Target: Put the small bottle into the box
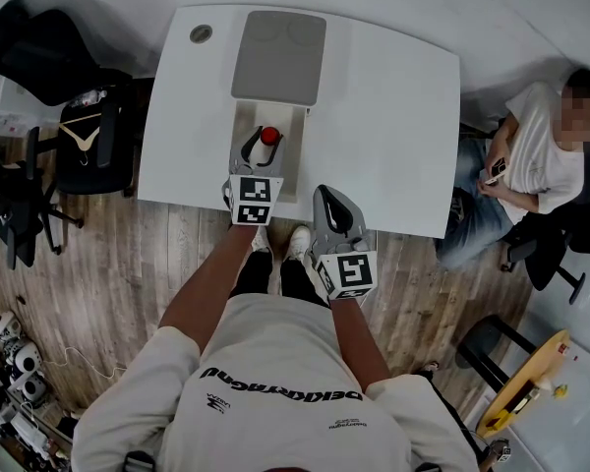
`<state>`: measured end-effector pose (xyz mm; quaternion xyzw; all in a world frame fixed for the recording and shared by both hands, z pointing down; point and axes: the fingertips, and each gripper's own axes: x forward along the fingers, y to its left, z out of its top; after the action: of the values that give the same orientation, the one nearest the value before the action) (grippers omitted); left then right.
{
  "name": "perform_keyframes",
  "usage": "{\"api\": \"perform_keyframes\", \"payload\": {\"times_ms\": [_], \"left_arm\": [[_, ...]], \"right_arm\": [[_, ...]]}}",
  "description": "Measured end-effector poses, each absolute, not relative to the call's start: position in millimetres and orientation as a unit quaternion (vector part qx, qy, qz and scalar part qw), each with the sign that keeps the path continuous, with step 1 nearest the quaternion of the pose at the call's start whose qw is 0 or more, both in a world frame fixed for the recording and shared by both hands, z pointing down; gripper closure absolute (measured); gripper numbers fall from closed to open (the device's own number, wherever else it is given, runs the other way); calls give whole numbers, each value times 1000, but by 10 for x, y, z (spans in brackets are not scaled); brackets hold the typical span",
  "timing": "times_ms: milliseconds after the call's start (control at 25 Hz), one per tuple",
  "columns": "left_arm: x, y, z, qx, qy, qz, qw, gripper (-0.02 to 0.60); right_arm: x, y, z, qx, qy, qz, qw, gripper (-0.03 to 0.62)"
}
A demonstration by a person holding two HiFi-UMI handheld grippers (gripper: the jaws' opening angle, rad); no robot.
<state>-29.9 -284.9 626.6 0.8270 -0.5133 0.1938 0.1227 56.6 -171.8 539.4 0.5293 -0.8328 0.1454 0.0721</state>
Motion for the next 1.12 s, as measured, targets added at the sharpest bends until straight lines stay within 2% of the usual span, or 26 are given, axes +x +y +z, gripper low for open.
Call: {"api": "perform_keyframes", "payload": {"times_ms": [720, 880, 1120], "left_arm": [[-329, -2723, 5911, 825, -527, 173, 106, 430], [-343, -2658, 5795, 826, -530, 160, 104, 447], [-415, -2550, 5665, 823, -540, 147, 97, 506]], "right_arm": [[590, -1673, 5208, 531, -835, 132, 60, 595], [581, -1632, 5147, 532, -835, 126, 57, 597], [557, -1575, 5069, 532, -837, 117, 51, 595]]}}
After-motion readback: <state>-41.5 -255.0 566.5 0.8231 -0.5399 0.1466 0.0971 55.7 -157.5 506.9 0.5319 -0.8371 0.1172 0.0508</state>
